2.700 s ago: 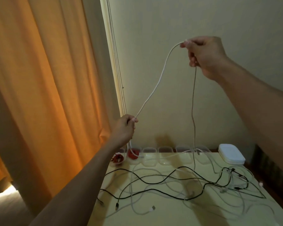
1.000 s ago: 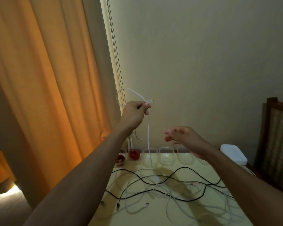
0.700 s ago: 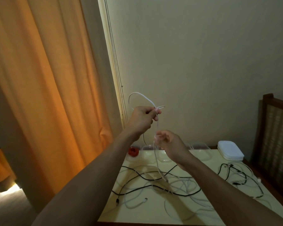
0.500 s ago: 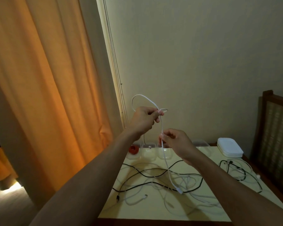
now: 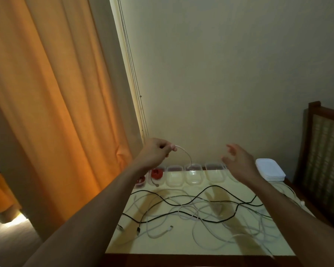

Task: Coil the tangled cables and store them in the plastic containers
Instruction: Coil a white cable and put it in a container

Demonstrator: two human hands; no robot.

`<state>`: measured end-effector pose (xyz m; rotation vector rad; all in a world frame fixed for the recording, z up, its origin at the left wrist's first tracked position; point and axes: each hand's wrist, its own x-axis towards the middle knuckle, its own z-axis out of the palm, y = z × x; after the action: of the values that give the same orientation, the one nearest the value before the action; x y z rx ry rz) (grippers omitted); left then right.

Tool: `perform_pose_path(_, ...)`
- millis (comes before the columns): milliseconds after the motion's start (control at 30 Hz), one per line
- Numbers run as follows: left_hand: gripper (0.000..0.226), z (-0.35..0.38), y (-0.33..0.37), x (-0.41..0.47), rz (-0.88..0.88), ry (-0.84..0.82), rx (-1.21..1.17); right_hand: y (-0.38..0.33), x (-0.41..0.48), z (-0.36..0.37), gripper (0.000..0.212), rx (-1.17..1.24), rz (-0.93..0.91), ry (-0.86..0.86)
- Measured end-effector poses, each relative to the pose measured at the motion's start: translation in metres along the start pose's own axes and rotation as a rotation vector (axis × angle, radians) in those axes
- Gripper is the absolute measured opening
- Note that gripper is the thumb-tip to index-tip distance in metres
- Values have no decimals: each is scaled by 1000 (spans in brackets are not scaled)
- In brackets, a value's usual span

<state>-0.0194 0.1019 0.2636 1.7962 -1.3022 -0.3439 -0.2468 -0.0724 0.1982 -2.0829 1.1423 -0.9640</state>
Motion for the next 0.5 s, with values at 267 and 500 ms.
perform_pose_path(267, 27, 19, 62, -39, 27, -35, -309, -75, -56, 2, 18, 389, -318, -171)
perform_pose_path(500, 23, 12, 80, -105, 48, -55, -324, -78, -100, -40, 13, 729, -250, -228)
